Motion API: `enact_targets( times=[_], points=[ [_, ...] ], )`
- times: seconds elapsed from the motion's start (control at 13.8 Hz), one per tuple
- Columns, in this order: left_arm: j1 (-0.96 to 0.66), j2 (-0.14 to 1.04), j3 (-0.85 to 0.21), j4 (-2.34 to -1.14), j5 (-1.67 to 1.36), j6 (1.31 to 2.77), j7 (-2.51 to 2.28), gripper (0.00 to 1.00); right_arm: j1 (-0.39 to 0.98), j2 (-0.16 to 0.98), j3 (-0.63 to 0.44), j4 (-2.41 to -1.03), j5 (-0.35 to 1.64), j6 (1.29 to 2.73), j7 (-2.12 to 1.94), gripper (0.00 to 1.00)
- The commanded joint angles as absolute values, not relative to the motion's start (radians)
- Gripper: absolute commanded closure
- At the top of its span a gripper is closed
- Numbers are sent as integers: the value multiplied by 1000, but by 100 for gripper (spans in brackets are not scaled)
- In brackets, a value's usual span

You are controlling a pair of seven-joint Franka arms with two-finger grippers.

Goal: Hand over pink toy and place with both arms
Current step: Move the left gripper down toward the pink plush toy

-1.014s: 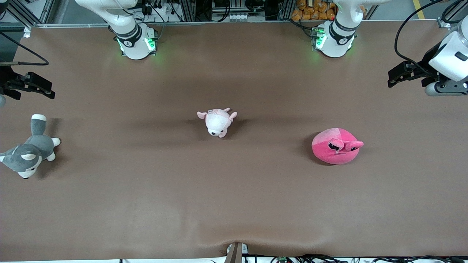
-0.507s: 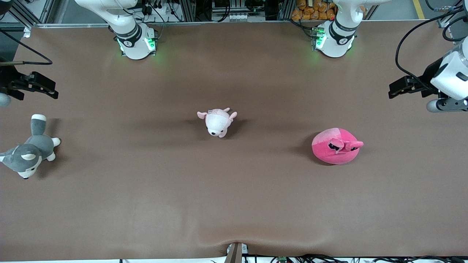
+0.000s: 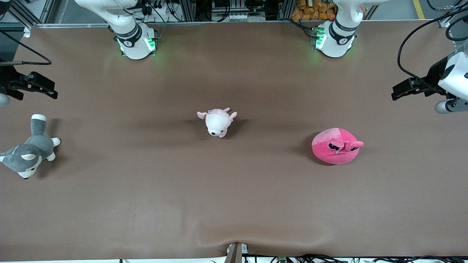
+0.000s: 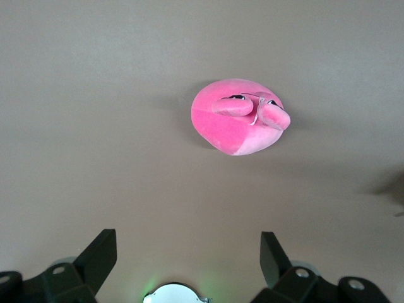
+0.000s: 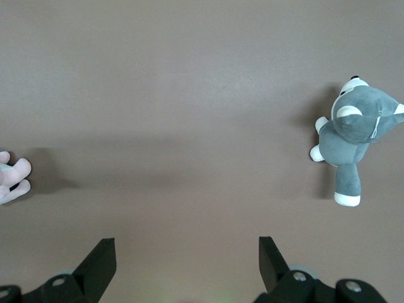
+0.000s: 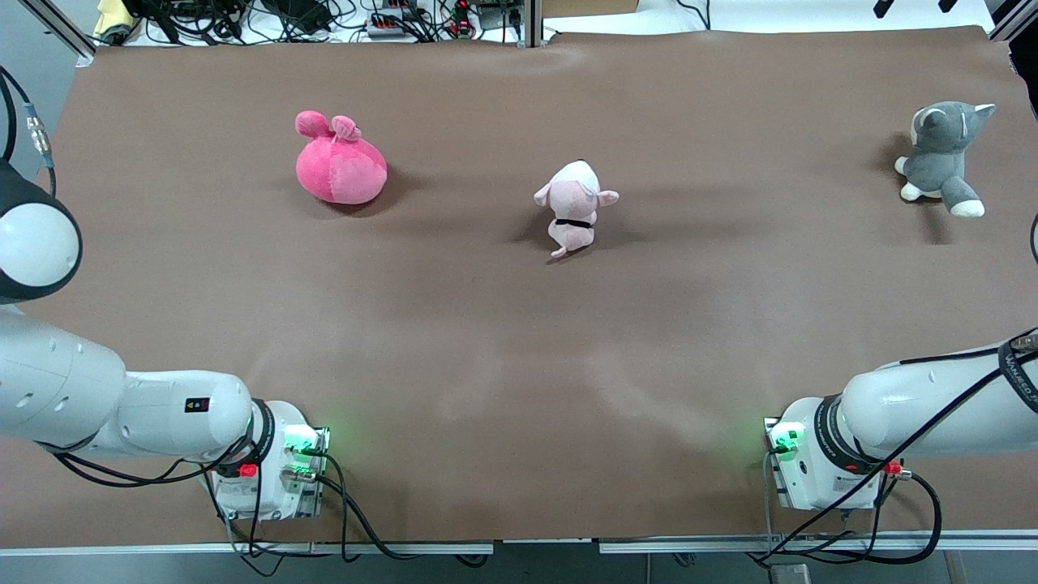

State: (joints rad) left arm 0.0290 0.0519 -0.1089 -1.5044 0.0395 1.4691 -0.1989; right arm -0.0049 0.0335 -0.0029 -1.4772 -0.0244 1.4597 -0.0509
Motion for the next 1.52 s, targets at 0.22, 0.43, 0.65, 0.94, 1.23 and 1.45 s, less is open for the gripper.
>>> enact_targets(
  times=[0.22,0.43,0.65,0.94,1.23,1.45],
  points=[
    [61,74,-109,-1482,43,1463,-225,0,-12,23,-2,-1480,-14,1462,-58,0],
    [90,104,-109,-1493,28,1515,-250,0,-11,23,-2,-1479,-14,1479,-60,0],
    [91,155,-110,-1496,26,1587,-360,0,-11,23,-2,-1480,-14,1479,-60,0],
    [86,170,-112,-1574,23,1683,-587,0,-9,23,-2,-1479,-15,1480,-60,0],
    [84,193,-115,-1624,-3,1698,-909,0,-11,25,-2,-1477,-15,1489,-60,0],
    [71,247,-123,-1629,-14,1698,-1099,0,-14,28,-2,-1477,-14,1541,-58,0]
  ],
)
